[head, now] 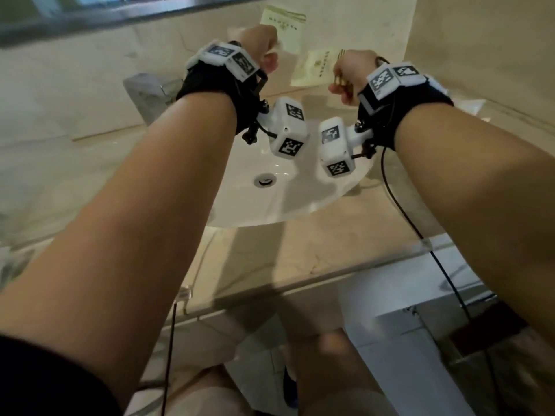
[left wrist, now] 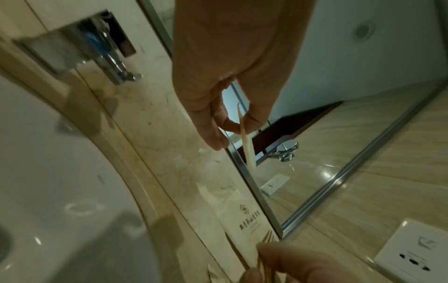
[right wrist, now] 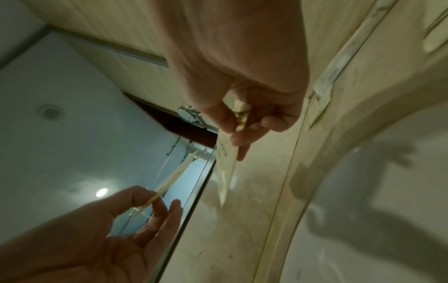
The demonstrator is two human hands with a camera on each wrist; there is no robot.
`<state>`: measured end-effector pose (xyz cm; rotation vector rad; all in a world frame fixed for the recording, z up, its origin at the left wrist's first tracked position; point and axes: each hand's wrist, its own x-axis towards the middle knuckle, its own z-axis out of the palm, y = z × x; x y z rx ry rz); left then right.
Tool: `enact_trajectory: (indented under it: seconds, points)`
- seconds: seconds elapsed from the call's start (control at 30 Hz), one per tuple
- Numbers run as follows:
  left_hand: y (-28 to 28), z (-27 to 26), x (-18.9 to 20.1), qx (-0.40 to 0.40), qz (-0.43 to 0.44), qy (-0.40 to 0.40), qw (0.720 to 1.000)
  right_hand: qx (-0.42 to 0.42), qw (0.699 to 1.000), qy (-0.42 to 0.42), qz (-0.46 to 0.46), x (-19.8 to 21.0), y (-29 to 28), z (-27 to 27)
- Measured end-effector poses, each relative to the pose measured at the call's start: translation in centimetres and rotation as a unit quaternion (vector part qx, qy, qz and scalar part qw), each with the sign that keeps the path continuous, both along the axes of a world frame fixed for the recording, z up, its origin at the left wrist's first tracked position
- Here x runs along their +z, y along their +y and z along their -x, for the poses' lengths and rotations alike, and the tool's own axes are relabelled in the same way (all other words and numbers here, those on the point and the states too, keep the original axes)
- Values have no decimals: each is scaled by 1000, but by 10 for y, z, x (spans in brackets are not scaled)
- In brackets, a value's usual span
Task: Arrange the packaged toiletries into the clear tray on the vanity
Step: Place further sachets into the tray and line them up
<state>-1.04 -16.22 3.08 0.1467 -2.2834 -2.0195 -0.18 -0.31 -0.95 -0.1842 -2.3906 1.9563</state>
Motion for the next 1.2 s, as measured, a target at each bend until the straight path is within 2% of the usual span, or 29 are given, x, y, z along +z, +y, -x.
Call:
enact_trajectory:
  seconds: [0.2,0.53,0.67,0.77,1.2]
  points:
    - [-45,-24,6,38,-6,15,999,31,999,5,35,3,-44,-5]
    - [-118,-63,15,131,17,34,991,93,995,16,38,12,-120,-24]
    - [-141,-79,19,167,-14,47,985,87,996,19,22,22,-147,-34]
    - [-159,-91,21,173,-3,44,984,77,996,22,40,25,-169,-41]
    - [-255,-146,10,248,7,23,968,181,983,6,17,23,-262,-84]
